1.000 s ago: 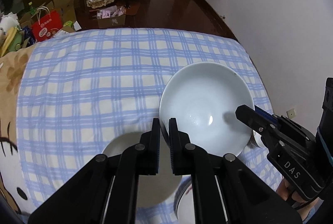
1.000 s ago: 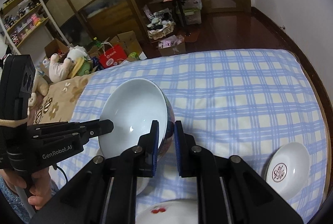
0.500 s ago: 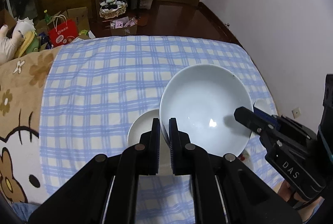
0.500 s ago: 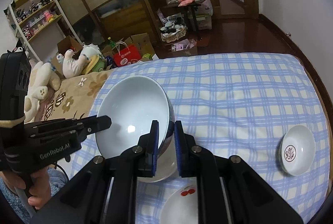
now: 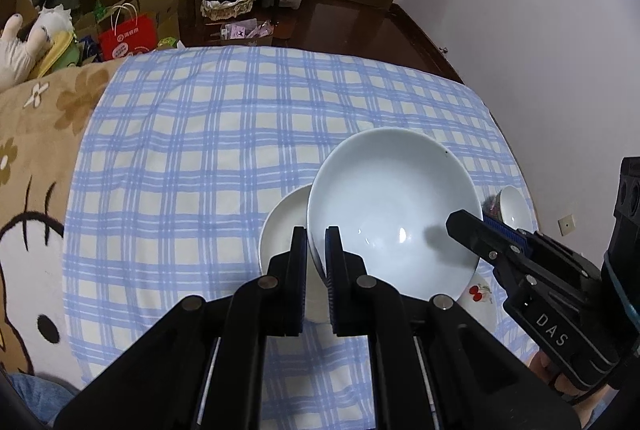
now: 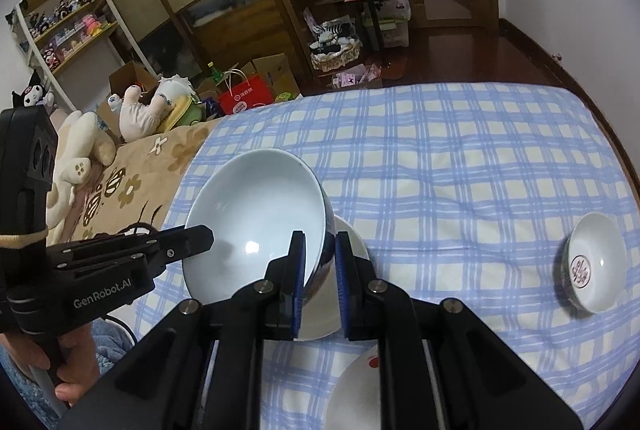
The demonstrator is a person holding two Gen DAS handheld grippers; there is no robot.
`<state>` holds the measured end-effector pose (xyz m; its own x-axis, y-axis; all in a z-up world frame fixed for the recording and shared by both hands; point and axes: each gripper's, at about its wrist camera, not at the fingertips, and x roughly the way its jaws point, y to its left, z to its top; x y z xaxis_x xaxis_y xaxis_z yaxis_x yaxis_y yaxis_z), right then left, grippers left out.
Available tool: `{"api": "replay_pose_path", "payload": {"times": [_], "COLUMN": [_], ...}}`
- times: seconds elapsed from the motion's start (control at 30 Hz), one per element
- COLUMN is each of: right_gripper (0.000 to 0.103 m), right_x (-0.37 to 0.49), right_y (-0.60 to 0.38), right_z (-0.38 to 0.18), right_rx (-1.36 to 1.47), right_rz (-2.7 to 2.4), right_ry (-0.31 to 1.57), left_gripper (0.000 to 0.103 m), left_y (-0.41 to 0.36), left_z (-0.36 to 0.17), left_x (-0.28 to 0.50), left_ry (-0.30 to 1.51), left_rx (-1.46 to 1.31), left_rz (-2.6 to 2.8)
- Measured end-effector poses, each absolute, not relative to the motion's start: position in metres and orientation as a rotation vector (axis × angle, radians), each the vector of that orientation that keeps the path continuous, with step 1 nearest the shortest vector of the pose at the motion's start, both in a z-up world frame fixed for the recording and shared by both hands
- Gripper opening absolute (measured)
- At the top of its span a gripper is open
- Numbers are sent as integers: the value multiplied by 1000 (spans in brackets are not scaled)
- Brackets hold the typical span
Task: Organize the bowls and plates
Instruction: 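Lift and carry the white bowl with both grippers over the bowl stack, then lower the white bowl into the bowl stack with both grippers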
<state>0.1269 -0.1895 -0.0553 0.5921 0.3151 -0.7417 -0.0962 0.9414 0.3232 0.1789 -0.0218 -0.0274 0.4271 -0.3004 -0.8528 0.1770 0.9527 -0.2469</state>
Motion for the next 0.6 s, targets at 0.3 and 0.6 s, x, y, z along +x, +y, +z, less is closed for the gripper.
{"api": "replay_pose_path", "payload": {"times": [0.3, 0.6], "right_gripper": [15, 15], "right_x": [134, 137], "right_y": [-184, -180], "right_z": [-88, -108], "right_rx": [275, 274], "right_rz": [235, 229], "right_ry": [956, 987], "left_gripper": [9, 9], "left_y": [-18, -13], "left_z": [-57, -77], "left_x": [188, 193], "left_ry": [1128, 1154], "left_rx": [-122, -132], "left_rz": [-293, -285]}}
